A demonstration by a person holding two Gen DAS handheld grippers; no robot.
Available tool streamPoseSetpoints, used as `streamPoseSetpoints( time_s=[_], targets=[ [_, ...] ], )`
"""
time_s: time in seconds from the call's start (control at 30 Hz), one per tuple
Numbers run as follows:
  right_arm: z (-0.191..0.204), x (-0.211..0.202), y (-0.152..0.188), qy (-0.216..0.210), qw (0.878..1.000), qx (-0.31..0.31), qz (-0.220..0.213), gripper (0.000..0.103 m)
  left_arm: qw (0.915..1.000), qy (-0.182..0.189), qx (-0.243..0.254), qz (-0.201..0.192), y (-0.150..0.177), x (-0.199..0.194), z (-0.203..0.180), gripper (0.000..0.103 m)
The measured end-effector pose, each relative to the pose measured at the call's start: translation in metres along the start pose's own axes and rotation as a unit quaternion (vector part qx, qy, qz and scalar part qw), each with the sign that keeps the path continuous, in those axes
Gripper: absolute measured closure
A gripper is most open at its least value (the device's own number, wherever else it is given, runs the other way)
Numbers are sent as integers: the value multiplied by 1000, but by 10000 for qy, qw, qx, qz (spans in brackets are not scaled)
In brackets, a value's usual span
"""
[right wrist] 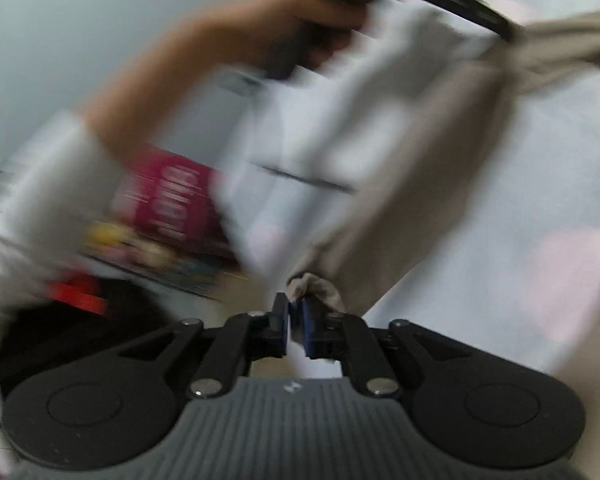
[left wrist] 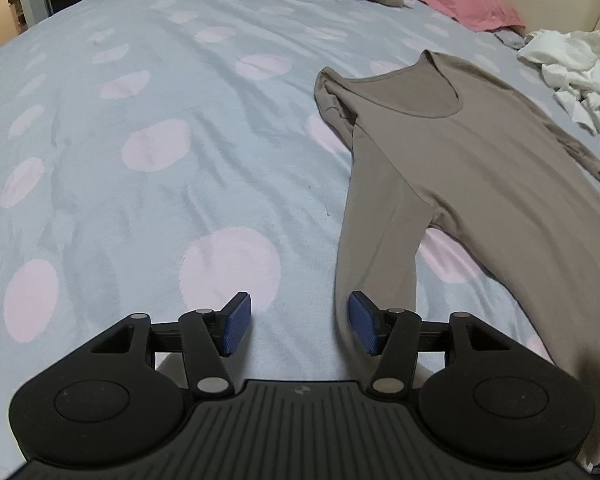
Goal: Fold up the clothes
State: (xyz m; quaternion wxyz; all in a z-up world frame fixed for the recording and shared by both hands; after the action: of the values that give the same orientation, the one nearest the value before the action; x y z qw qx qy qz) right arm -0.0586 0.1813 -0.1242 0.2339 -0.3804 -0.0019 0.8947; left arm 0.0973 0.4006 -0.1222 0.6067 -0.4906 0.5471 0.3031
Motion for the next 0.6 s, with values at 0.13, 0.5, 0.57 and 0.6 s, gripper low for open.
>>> streamPoseSetpoints(
  time_s=[0.13,0.5,0.57,0.6],
  targets=[
    [-27,15,16,988,9921,138,765,77,9999,26,150,17,-1,1,-10,51],
    [-36,-56,-1,1547,9876,-279,61,73,9995,45,135,296,-5,23,-35,88],
    [-35,-63,-6,1601,9866,-304,-47,72,9983,250,463,268,-5,18,-48,99],
    [-37,-68,-7,1647,9858,-298,-107,72,9975,144,642,250,-6,15,-56,99]
  ],
)
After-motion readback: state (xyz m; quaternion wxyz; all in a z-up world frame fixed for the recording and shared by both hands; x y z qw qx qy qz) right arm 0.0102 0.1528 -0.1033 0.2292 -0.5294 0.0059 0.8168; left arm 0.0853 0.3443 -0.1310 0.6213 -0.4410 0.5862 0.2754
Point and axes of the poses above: each gripper's, at about its wrist camera, not at the fingertips, and x roughly the way its jaws point, z to its left, y to its underside, the point moved 3 cm from there along x, roughly the way its jaws point, and after that the axes turned 13 degrees about z, right-handed, at the moved point
